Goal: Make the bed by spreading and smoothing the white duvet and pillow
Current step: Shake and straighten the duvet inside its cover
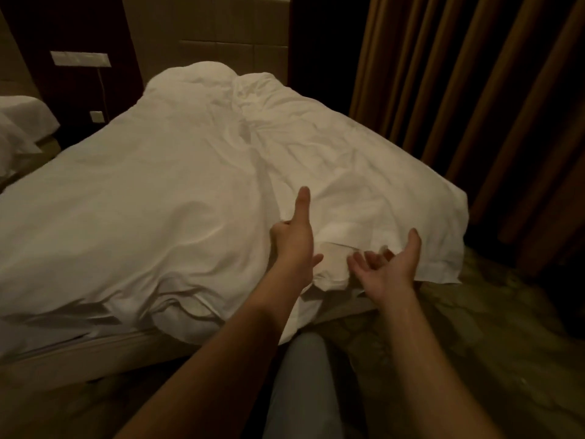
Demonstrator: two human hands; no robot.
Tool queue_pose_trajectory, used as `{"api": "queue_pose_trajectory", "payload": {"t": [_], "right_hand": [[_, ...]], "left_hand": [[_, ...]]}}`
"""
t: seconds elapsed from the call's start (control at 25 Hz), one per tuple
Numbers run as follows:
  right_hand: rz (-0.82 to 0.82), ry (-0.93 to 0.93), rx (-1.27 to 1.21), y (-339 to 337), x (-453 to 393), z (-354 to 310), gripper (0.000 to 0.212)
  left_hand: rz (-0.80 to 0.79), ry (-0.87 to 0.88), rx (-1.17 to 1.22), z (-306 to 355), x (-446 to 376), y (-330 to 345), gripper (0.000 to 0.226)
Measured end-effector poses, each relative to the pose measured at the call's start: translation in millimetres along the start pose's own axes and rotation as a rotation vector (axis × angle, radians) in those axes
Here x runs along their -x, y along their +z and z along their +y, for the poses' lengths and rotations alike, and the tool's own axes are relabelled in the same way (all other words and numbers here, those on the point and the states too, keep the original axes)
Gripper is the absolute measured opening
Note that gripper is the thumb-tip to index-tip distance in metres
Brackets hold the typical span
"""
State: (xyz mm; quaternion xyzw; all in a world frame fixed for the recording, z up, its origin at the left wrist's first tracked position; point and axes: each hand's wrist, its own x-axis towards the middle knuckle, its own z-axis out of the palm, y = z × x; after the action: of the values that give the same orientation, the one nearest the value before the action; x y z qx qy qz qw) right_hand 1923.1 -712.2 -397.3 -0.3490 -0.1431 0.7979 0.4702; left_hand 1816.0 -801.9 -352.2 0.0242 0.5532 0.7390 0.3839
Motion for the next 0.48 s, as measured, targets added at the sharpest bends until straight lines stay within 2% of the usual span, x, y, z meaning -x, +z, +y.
{"api": "queue_pose_trajectory", "payload": {"t": [0.08, 0.2, 0.32, 0.4, 0.48], "right_hand": [[-0.061, 0.107, -0.081, 4.9, -8.4, -4.1, 0.074], [-0.088, 0.119, -0.168, 3.5, -14.4, -4.7, 0.08], [-0.115, 0.052, -0.183, 12.5, -14.2, -11.3, 0.063], [-0.117, 0.038, -0.216, 17.5, -17.5, -13.4, 0.051], [-0.128, 0.015, -0.268, 20.1, -18.9, -15.9, 0.04]], "left_hand": [[0.14, -0.079, 0.071, -8.6, -13.2, 9.1, 0.116], [0.309, -0.098, 0.213, -8.5, -32.0, 6.0, 0.123], [0.362, -0.033, 0.357, -6.7, -40.7, 11.6, 0.103], [0.396, 0.07, 0.348, -9.6, -44.3, 19.3, 0.09], [0.304, 0.129, 0.308, -11.9, -42.7, 25.6, 0.077]]}}
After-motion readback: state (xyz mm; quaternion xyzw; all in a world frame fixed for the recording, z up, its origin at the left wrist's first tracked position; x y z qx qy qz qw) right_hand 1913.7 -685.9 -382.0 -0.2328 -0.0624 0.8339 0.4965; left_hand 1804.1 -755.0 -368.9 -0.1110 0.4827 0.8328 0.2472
